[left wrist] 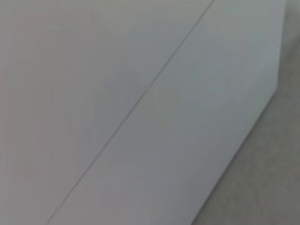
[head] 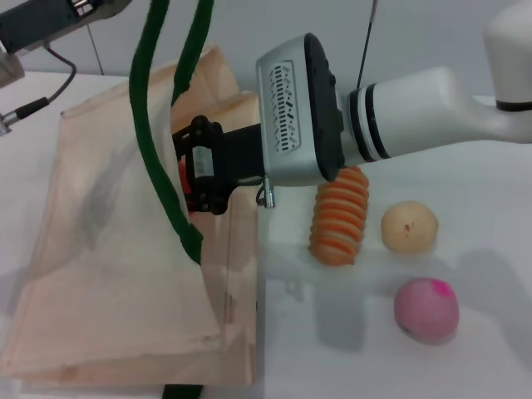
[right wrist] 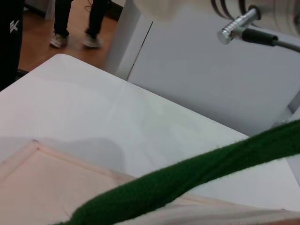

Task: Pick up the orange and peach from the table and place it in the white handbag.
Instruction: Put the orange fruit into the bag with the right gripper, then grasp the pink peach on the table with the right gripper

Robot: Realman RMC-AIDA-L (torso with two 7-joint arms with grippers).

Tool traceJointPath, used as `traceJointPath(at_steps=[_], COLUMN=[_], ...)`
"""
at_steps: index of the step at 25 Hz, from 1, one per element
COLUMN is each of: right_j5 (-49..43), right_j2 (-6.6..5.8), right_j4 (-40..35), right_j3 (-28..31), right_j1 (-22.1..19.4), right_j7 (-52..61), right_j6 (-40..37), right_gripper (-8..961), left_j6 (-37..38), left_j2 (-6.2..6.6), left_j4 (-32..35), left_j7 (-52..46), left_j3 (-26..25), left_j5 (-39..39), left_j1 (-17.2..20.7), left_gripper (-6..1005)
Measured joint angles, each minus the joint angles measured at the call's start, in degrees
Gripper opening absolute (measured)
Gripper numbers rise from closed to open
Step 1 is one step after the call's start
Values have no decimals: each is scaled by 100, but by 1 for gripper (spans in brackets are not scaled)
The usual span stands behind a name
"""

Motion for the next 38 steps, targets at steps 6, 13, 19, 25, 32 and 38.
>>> traceJointPath(at_steps=[6, 13, 19, 25, 32, 38], right_j5=[-8, 13, 31, 39, 43, 133], right_j2=[-44, -71, -79, -103, -125, -130], right_j4=[-1, -238, -774, -1205, -2023, -2921], right_j3=[16, 18, 24, 24, 24, 32], right_j1=[-127, -392, -822, -1201, -1854, -2533], right_j7=[4, 31, 94, 404, 967, 1568], right_j6=[-63, -372, -1023, -1199, -1527, -2235], right_gripper=[360, 648, 770, 768, 766, 765], left_j6=[79, 141, 216, 298, 467, 579], left_j2=[45, 88, 117, 125, 133, 149], left_j4=[-48, -50, -103, -128, -128, -128], left_j7=[53, 58, 74, 104, 112, 127], left_j3=[-20, -61, -109, -107, -106, -106], left_j5=[-9, -13, 5, 11, 32, 2], left_j1=[107, 198, 215, 258, 309, 412], left_gripper=[147, 148, 148, 148, 149, 149])
